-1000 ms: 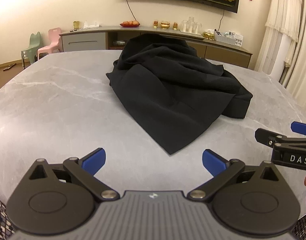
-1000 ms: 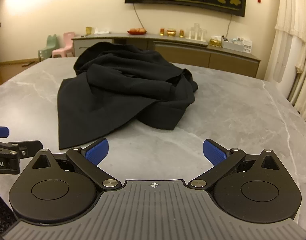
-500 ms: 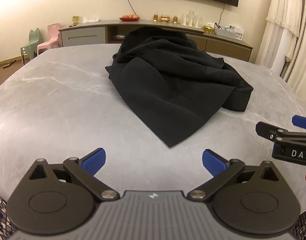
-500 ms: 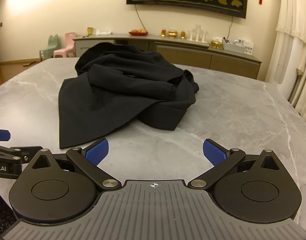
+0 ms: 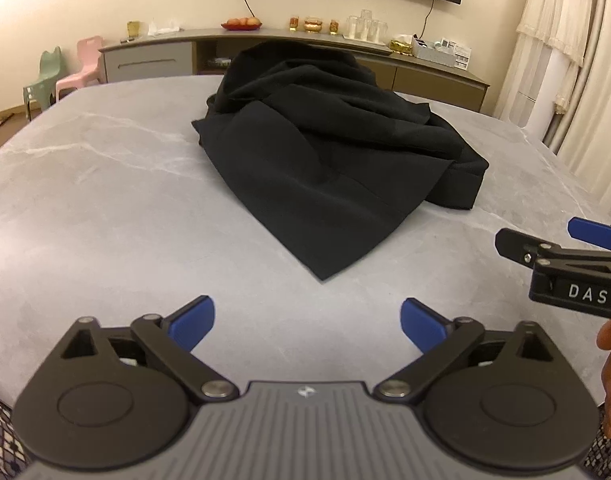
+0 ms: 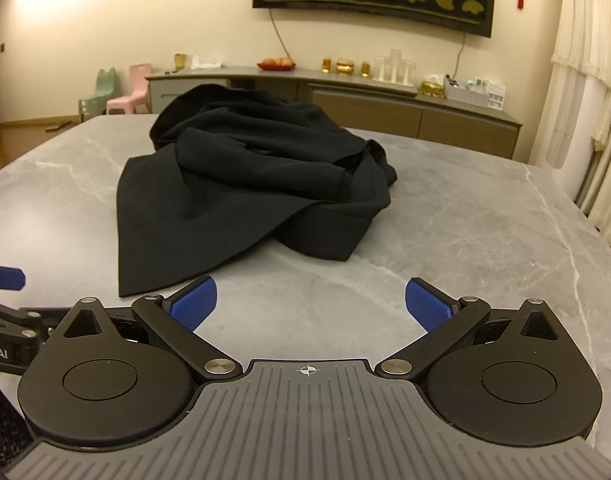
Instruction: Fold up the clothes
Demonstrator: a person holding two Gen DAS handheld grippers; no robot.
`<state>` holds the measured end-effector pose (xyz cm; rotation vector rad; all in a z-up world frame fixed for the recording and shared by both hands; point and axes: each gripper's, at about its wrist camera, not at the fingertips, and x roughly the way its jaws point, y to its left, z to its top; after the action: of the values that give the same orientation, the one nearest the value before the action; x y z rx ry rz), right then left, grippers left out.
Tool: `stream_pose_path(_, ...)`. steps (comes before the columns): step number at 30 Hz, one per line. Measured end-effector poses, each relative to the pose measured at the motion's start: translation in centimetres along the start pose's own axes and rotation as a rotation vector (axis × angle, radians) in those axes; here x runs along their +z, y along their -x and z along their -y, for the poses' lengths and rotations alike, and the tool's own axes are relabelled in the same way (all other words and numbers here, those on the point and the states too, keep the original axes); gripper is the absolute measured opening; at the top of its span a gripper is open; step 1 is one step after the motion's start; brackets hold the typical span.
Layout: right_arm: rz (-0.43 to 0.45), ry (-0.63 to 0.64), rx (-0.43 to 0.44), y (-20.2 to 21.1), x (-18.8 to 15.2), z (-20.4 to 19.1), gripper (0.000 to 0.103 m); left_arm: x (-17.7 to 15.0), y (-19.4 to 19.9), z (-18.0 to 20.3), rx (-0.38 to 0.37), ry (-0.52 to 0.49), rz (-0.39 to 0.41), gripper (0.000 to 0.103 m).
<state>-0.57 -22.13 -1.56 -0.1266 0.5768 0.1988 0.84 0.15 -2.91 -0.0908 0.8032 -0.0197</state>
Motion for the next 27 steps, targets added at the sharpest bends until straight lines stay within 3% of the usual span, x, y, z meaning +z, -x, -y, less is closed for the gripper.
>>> stream_pose_path(2, -0.004, 0.003, -0.002, 0.0, 0.0, 0.1, 0.101, 0.0, 0.1, 0.3, -0.011, -0.013, -0.002, 0.080)
stream_pose_path(4, -0.010, 0.006, -0.006, 0.1, 0.0, 0.1, 0.099, -0.1, 0.3, 0.5, -0.023, -0.023, -0.001, 0.049)
stream_pose_path(5, -0.016, 0.008, -0.009, 0.1, 0.1, 0.2, 0.097, 0.0, 0.5, 0.6, -0.028, -0.023, 0.005, 0.039)
stream_pose_path(6, -0.026, 0.010, -0.007, 0.1, 0.1, 0.2, 0.085, 0.2, 0.6, 0.7, -0.032, -0.022, 0.013, 0.023)
stream_pose_path(7, -0.038, 0.004, -0.001, 0.0, 0.1, 0.4, 0.059, 0.4, 0.8, 0.8, -0.035, -0.021, 0.021, 0.013)
stream_pose_path(8, -0.051, -0.003, 0.007, 0.0, 0.1, 0.5, 0.041, 0.6, 0.9, 0.9, -0.039, -0.020, 0.028, 0.009)
stream_pose_path(9, -0.062, -0.012, 0.016, -0.1, 0.1, 0.7, 0.011, 1.0, 1.0, 1.0, -0.046, -0.019, 0.039, 0.000)
stream_pose_path(10, -0.067, -0.020, 0.028, -0.1, 0.0, 0.9, 0.000, 1.5, 1.0, 1.0, -0.053, -0.017, 0.050, 0.000)
stream_pose_path(15, -0.017, -0.050, 0.046, 0.4, 0.8, 1.3, 0.000, 4.3, 0.4, 1.1, -0.077, -0.017, 0.092, 0.004)
stream_pose_path(17, 0.002, -0.075, 0.040, 0.2, 1.1, 1.5, 0.018, 5.9, -0.8, 0.5, -0.083, -0.010, 0.097, 0.042)
stream_pose_path(18, 0.010, -0.094, 0.032, 0.0, 1.3, 1.5, 0.058, 6.8, -1.3, 0.1, -0.080, -0.004, 0.110, 0.085)
stream_pose_path(19, 0.022, -0.101, 0.025, -0.3, 1.4, 1.6, 0.096, 7.6, -1.9, -0.4, -0.076, 0.001, 0.127, 0.103)
stream_pose_path(20, 0.034, -0.106, 0.020, -0.5, 1.5, 1.6, 0.101, 8.4, -2.5, -1.0, -0.068, 0.005, 0.161, 0.103)
stream_pose_path(21, 0.046, -0.110, 0.014, -0.8, 1.5, 1.6, 0.100, 9.3, -3.1, -1.7, -0.060, 0.009, 0.199, 0.103)
stream_pose_path(27, 0.032, -0.150, 0.023, -5.2, 3.4, 2.0, 0.101, 15.3, -8.8, -3.9, -0.021, -0.048, 0.254, 0.103)
